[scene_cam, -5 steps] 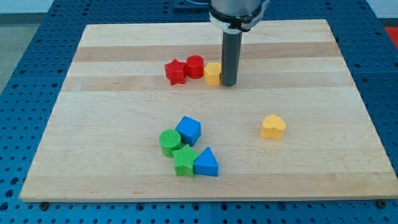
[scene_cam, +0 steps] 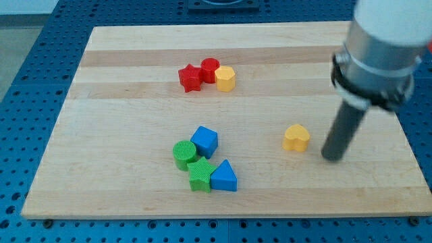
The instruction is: Place the yellow heart to the bottom of the yellow hexagon
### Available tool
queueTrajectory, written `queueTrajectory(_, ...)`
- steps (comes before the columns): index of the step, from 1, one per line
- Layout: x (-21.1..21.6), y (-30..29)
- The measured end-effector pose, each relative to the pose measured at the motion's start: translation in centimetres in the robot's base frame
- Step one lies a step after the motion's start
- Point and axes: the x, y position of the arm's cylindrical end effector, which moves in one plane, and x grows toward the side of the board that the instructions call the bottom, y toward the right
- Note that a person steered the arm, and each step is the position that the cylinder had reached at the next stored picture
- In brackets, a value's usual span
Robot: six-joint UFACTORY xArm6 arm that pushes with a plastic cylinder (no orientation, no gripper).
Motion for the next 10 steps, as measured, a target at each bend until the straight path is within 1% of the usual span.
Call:
queueTrajectory(1,1.8,-0.2)
queueTrajectory(2,1.5,-1.2)
queueTrajectory(3,0.2,-2.1)
queueTrajectory(5,-3.7,-4.1)
queueTrajectory(8,-13.6,-8.9)
queueTrajectory(9,-14.9,-10.6)
queueTrajectory(10,-14.7,-7.6)
